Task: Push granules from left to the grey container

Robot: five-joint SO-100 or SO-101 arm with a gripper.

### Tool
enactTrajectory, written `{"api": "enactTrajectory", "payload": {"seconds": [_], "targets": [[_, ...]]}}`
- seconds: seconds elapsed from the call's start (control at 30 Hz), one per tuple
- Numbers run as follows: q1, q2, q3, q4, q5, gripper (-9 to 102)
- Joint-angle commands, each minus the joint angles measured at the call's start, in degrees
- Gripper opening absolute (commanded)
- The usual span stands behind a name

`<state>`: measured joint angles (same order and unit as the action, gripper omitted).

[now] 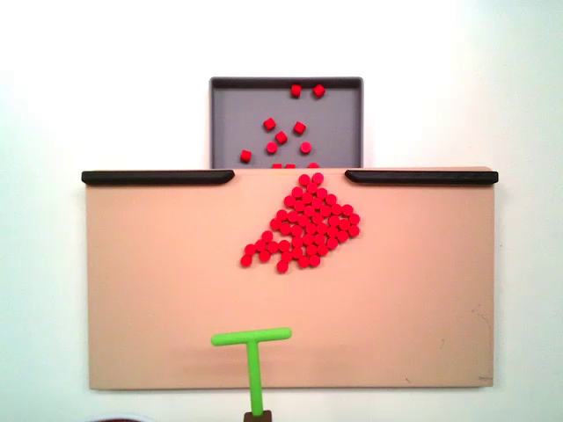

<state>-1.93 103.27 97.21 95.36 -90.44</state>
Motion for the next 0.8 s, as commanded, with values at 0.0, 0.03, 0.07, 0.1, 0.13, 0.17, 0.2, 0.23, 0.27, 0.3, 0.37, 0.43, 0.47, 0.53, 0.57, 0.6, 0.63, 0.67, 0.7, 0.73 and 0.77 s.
{"api": "enactTrajectory", "payload": {"seconds": [0.0, 0.03, 0.07, 0.1, 0.13, 0.17, 0.2, 0.23, 0.27, 0.3, 0.37, 0.43, 0.47, 0.53, 0.57, 0.6, 0.63, 0.67, 0.7, 0.73, 0.77], "targets": [[0.62, 0.44, -0.18, 0.09, 0.44, 0], [0.62, 0.44, -0.18, 0.09, 0.53, 0], [0.62, 0.62, -0.18, 0.09, 0.79, 0], [0.53, 0.97, -0.18, 0.09, 1.41, 0], [0.35, 0.97, -0.18, 0.09, 2.37, 0], [0.26, 1.14, -0.18, 0.09, 2.99, 0], [0.18, 1.32, -0.18, 0.09, 3.34, 0], [0.09, 1.49, -0.18, 0.09, 3.69, 0], [0.09, 1.58, -0.18, 0.09, 3.96, 0], [0.09, 1.58, -0.18, 0.09, 4.39, 0], [0.09, 2.02, -0.26, 0.09, 5.01, 0], [0.09, 2.29, -0.26, 0.09, 6.42, 0], [0.0, 2.29, -0.26, 0.09, 6.68, 0], [-0.09, 1.85, -0.26, 0.09, 7.03, 0], [0.09, 1.93, -0.26, 0.09, 7.03, 0], [0.18, 1.93, -0.26, 0.09, 7.47, 0], [0.35, 1.85, -0.35, 0.09, 8.17, 0], [0.44, 1.67, -0.53, 0.09, 8.79, 0], [0.79, 1.49, -0.88, 0.09, 8.79, 0], [1.23, 1.32, -1.05, 0.09, 8.79, 0], [1.58, 1.23, -1.05, 0.09, 8.79, 0]]}}
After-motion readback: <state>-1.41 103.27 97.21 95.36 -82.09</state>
